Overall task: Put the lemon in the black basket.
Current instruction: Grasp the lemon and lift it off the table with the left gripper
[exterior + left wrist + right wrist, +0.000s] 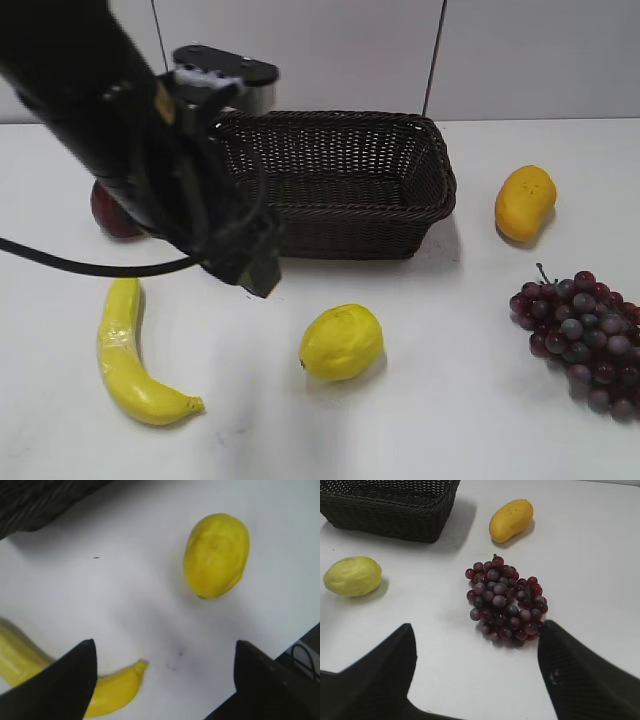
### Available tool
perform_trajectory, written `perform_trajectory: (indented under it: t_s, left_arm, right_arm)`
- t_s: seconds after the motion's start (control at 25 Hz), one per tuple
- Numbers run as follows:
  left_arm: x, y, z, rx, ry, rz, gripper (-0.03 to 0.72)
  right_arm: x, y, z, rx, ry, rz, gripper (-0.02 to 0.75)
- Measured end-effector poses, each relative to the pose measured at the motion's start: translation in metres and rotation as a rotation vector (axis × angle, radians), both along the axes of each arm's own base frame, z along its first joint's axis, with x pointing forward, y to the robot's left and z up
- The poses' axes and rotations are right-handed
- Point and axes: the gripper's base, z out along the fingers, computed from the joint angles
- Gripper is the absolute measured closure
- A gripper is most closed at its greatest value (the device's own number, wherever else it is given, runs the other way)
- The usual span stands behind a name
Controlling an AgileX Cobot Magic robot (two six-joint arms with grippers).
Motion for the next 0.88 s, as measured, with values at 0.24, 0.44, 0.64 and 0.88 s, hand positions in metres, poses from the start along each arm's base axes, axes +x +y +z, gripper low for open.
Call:
perform_trajectory:
  t_s: [0.24, 0.44, 0.64, 0.88]
  left_arm:
    - [-0.001, -0.056, -0.016, 0.082, 0.035, -0.202, 0.051]
    - [-0.001, -0.088, -0.029, 0.103, 0.024, -0.311, 0.051]
    - [0.0, -0.103, -0.054, 0.147, 0.031, -0.398, 0.053]
    - [0.01, -0.107, -0.084, 0.215, 0.003, -0.425, 0.055]
  right_arm:
    - [0.0, 0.0, 0.0, 0.0, 0.0, 0.0, 0.167]
    - [0.0, 0.0, 0.0, 0.0, 0.0, 0.0, 0.167]
    - [0.0, 0.0, 0.0, 0.0, 0.0, 0.0, 0.167]
    - [0.0, 0.0, 0.0, 0.0, 0.0, 0.0, 0.167]
